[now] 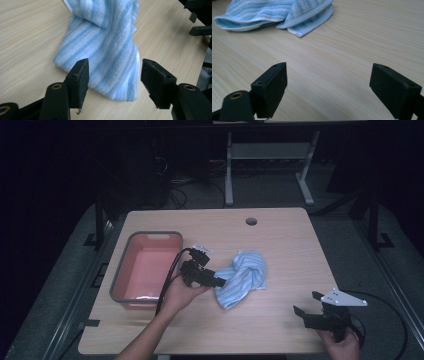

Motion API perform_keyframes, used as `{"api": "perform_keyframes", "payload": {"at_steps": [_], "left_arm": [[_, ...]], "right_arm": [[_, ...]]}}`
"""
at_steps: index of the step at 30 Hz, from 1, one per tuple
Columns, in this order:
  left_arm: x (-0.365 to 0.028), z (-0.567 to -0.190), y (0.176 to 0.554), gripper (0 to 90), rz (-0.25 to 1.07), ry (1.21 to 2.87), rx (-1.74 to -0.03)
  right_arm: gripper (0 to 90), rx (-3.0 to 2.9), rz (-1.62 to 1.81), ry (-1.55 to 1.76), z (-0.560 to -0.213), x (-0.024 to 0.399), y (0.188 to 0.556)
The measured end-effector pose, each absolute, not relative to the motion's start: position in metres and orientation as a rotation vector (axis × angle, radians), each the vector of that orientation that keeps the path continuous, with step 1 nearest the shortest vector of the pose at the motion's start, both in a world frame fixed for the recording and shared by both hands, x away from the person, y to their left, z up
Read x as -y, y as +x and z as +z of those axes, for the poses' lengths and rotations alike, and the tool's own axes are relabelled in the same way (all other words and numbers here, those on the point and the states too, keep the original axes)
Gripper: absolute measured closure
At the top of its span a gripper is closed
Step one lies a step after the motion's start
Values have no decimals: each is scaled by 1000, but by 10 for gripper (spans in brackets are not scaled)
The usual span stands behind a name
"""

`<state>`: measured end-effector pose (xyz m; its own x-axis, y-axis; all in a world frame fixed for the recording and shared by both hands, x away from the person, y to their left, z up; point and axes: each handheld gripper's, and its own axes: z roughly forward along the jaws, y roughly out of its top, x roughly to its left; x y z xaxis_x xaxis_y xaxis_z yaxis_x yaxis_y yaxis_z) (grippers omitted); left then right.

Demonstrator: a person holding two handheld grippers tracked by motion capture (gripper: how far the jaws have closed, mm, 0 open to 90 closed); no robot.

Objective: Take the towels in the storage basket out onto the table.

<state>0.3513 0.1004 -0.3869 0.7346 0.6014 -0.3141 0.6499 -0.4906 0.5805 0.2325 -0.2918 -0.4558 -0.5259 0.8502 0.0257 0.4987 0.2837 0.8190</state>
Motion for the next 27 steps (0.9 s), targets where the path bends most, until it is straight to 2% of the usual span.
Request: {"api": "perform_keyframes", "payload": {"at_steps": [7, 27], "left_arm": [[-106, -387, 342, 329, -70, 2232, -923], [-120, -395, 319, 304, -89, 2211, -934]], "right_arm": [[141, -2136, 1132, 1218, -456, 293, 232], [141, -2138, 1126, 1217, -456, 294, 231]]}}
